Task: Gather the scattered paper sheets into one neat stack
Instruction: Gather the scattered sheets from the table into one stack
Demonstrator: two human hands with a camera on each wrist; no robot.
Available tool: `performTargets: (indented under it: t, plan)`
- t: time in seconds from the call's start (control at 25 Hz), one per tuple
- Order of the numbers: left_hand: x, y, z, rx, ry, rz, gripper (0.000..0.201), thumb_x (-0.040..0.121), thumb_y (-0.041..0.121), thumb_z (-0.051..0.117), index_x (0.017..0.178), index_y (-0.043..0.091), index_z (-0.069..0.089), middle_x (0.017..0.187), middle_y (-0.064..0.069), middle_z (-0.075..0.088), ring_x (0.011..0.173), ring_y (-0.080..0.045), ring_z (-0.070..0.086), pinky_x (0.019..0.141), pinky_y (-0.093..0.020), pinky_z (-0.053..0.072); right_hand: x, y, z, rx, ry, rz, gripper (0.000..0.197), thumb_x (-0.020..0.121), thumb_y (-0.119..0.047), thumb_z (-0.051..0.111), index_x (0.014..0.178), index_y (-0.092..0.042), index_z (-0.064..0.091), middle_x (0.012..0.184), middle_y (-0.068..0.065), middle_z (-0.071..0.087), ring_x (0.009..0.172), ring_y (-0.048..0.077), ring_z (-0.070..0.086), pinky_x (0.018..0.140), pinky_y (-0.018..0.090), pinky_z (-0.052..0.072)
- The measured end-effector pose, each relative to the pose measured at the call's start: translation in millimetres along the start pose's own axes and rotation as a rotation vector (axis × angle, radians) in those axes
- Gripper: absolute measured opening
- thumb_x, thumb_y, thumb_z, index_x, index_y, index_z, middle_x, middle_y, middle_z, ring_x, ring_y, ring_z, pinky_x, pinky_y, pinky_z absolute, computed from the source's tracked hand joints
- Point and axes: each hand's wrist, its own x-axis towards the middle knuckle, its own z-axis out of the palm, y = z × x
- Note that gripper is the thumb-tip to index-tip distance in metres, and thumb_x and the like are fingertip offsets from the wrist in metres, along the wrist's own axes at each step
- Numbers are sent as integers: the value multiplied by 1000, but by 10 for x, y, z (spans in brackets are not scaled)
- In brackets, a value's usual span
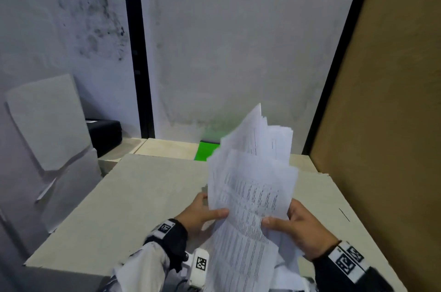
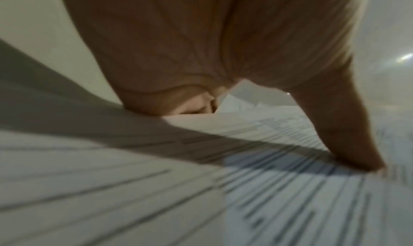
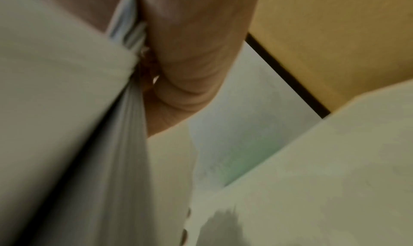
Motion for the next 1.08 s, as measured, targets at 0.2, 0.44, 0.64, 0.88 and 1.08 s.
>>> performTargets:
  t: [0.2,0.44,0.64,0.88,1.08]
  plan:
    - [-93,592,-144,124,75,408,95,58,16,97,136,22,43,120,-7,73,105,-15,73,79,-30,63,107,-300,-49,-155,60,-158,44,83,-1,69,127,1,65,123,11,76,118,29,70,100,41,56]
    - [-141,823,-309,288,136,582,90,55,26,95,132,29,49,127,4,65,118,-9,63,89,-31,60,238,-184,29,-185,207,-201,33,70,-25,87,101,-21,78,92,-3,83,93,26,77,72,21,61]
    - [-114,616,-205,203,285,616,67,63,8,94,119,25,60,112,9,76,110,-13,70,82,-25,61,281,56,-44,-221,332,-145,31,89,-3,68,117,-16,69,110,-4,80,107,22,73,85,33,62]
    - [-142,688,10,322,268,720,50,87,20,73,129,36,50,121,10,69,113,-8,67,93,-29,58,367,143,35,-204,553,-144,25,92,-11,67,116,-19,69,116,1,77,106,23,72,98,49,55]
    - [-179,755,80,531,304,783,48,97,19,63,130,42,37,122,19,62,113,2,64,92,-20,57,401,7,303,-215,677,-222,30,94,-26,63,121,-14,65,108,0,72,99,18,68,99,51,54]
